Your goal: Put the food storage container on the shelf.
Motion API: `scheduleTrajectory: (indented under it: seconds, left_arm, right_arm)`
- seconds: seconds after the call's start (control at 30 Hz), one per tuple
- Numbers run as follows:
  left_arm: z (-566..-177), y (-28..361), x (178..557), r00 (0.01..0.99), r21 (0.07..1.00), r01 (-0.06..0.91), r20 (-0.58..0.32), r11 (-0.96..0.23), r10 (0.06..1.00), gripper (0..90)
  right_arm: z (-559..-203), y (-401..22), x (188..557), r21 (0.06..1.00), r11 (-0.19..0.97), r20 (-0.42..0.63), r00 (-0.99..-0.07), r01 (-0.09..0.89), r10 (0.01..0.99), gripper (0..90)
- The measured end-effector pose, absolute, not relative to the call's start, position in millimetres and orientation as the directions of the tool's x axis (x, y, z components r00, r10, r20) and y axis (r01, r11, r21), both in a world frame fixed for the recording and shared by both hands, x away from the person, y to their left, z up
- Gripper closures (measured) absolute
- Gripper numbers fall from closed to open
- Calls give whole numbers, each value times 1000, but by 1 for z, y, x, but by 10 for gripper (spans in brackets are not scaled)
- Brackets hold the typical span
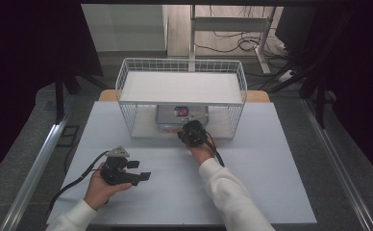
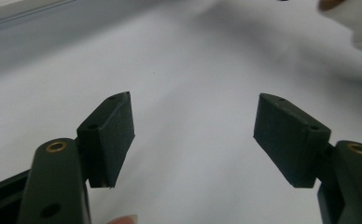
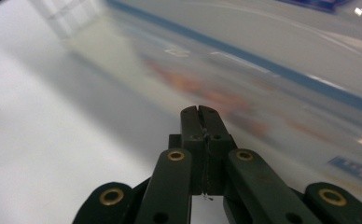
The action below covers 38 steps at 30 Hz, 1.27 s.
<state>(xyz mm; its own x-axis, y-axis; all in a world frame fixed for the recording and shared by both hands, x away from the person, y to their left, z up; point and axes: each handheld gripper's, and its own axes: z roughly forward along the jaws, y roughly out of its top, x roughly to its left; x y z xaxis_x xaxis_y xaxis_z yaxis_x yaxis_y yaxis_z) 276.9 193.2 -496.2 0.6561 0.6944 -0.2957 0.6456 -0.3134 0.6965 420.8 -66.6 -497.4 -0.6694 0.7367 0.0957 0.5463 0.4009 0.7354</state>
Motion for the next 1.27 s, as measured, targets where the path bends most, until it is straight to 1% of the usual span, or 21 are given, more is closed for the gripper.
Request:
scheduleTrajectory:
  seconds: [0.07,0.1,0.17,0.23,0.27,0.3,0.33,0.37,0.43,0.47,0.6,0.7,0.87,0.93,0.97,1.0,1.03,1.1,1.13,1.17,1.27]
  left_arm:
    - [-496,194,276,658,697,642,-286,-319,697,286]
    - [-496,194,276,658,698,640,-283,-321,698,286]
    - [-496,194,276,658,699,640,-282,-321,699,286]
    - [-495,194,275,656,699,641,-284,-318,700,286]
    - [-495,194,275,654,697,642,-282,-318,702,286]
    - [-495,194,275,654,697,642,-282,-318,702,286]
    - [-495,193,275,650,697,644,-283,-314,706,285]
    - [-495,193,275,650,697,644,-283,-314,706,284]
    - [-495,193,274,646,699,646,-286,-307,708,284]
    - [-494,194,273,645,700,645,-283,-307,710,283]
    - [-495,194,271,646,700,634,-248,-328,722,282]
    - [-495,194,271,644,701,634,-245,-327,725,280]
    - [-496,194,271,649,702,630,-238,-334,723,276]
    - [-496,194,271,652,702,626,-233,-339,722,274]
    - [-496,194,271,652,702,626,-233,-339,722,274]
    - [-495,194,271,653,704,624,-230,-339,722,274]
    - [-495,194,271,653,705,623,-229,-340,722,273]
    - [-495,195,271,652,706,621,-226,-339,724,273]
    - [-495,195,271,652,706,621,-225,-340,725,271]
    - [-495,195,272,651,706,621,-223,-340,726,271]
    - [-495,195,273,648,706,624,-228,-335,727,270]
  right_arm:
    - [-487,-73,407,748,421,93,-710,513,698,892]
    - [-479,-84,392,752,445,79,-737,486,671,892]
    - [-477,-89,386,754,452,75,-746,477,662,892]
    - [-472,-109,365,754,482,41,-765,446,643,892]
    - [-472,-131,347,758,481,40,-767,441,641,892]
    - [-472,-131,347,758,481,40,-767,441,641,892]
    - [-471,-152,335,754,480,39,-761,448,648,892]
    - [-471,-152,335,754,480,39,-761,448,648,892]
    - [-470,-178,322,754,488,12,-752,440,659,891]
    - [-470,-190,316,753,484,14,-746,446,666,891]
    - [-472,-226,302,742,465,37,-722,483,691,890]
    - [-475,-243,299,737,454,50,-710,501,703,890]
    - [-474,-247,301,743,431,71,-700,513,711,873]
    - [-475,-245,301,745,444,59,-712,498,700,725]
    - [-475,-245,301,745,444,59,-712,498,700,725]
    - [-476,-244,301,747,446,57,-716,493,696,621]
    - [-475,-242,300,757,444,61,-728,480,683,482]
    - [-475,-240,298,764,446,41,-725,466,687,379]
    - [-476,-239,298,765,450,31,-724,461,689,308]
    - [-476,-239,298,765,450,31,-724,461,689,308]
    - [-478,-240,299,760,444,30,-707,475,707,266]
